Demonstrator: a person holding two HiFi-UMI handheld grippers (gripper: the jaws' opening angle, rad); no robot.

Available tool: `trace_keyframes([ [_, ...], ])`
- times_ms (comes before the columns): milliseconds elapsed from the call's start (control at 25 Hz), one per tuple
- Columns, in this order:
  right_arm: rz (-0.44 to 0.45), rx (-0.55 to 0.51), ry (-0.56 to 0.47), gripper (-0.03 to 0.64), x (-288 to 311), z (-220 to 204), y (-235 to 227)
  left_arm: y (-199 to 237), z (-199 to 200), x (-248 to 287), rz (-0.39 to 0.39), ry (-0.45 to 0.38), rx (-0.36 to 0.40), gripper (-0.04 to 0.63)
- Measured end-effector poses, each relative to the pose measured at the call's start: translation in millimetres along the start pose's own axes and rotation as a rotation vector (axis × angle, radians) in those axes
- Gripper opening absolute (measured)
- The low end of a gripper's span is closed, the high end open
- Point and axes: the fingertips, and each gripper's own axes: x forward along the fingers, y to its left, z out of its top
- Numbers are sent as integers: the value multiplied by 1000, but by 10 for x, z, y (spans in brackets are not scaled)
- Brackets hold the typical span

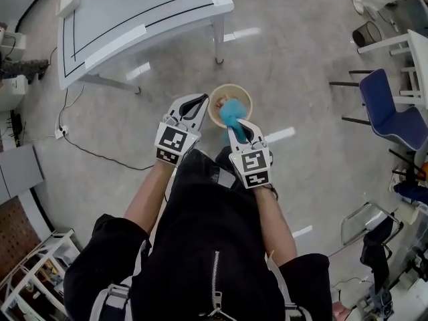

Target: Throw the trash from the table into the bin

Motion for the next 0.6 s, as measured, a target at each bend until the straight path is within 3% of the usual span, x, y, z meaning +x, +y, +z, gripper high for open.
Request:
trace_keyframes([
  [320, -19, -3, -22, 28, 340, -460, -208, -42, -498, 311, -13, -10, 12, 6],
  [600, -6, -23, -22, 28, 835, -835, -361, 177, -936, 645, 15, -35, 12, 6],
])
